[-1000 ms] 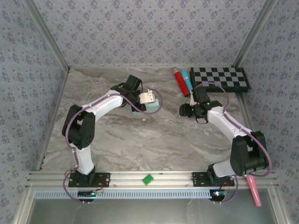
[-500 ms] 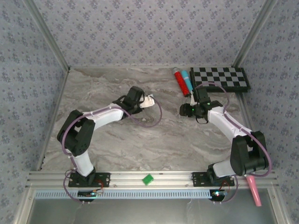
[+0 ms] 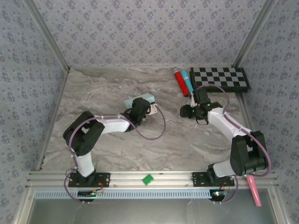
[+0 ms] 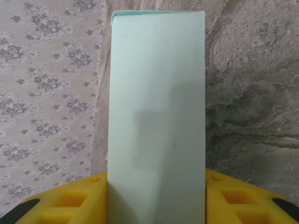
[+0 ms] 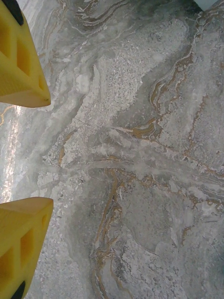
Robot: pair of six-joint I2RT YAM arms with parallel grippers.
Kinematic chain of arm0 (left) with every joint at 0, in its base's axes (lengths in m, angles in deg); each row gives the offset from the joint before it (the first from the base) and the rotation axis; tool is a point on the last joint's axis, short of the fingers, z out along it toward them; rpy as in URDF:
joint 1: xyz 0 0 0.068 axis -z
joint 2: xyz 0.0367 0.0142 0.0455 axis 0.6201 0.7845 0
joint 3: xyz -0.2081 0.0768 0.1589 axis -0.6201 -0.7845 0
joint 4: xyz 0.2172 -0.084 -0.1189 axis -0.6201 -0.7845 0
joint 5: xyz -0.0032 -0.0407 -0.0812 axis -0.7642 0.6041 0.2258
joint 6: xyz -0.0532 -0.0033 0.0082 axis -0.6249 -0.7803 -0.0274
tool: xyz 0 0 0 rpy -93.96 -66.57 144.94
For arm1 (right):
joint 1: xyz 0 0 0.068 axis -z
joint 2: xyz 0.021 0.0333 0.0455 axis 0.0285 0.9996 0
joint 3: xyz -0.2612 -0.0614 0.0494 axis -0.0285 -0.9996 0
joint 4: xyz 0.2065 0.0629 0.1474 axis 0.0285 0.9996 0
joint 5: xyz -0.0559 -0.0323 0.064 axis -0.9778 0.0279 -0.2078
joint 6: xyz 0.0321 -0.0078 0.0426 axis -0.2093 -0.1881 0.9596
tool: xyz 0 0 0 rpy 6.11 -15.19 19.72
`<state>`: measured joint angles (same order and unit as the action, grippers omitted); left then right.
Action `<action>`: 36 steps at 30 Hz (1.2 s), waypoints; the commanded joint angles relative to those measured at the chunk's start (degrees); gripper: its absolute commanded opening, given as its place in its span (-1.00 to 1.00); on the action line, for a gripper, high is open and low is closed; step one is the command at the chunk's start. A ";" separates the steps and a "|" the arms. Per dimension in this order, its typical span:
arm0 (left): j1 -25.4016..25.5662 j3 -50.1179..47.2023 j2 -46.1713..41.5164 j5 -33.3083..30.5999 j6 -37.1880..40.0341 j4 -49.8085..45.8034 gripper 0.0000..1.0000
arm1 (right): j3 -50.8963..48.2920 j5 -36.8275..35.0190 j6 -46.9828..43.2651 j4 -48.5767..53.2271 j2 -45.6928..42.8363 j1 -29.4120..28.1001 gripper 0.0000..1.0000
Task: Fold the paper box
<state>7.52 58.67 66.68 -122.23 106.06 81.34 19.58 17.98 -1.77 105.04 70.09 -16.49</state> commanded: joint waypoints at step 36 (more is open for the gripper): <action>9.35 -3.42 3.39 -6.74 -13.25 1.28 0.99 | -1.36 0.24 1.43 -1.01 -0.03 0.96 0.10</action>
<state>15.89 56.64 72.12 -136.92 96.81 86.63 18.66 18.02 -0.92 104.06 70.09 -15.90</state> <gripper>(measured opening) 0.993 0.552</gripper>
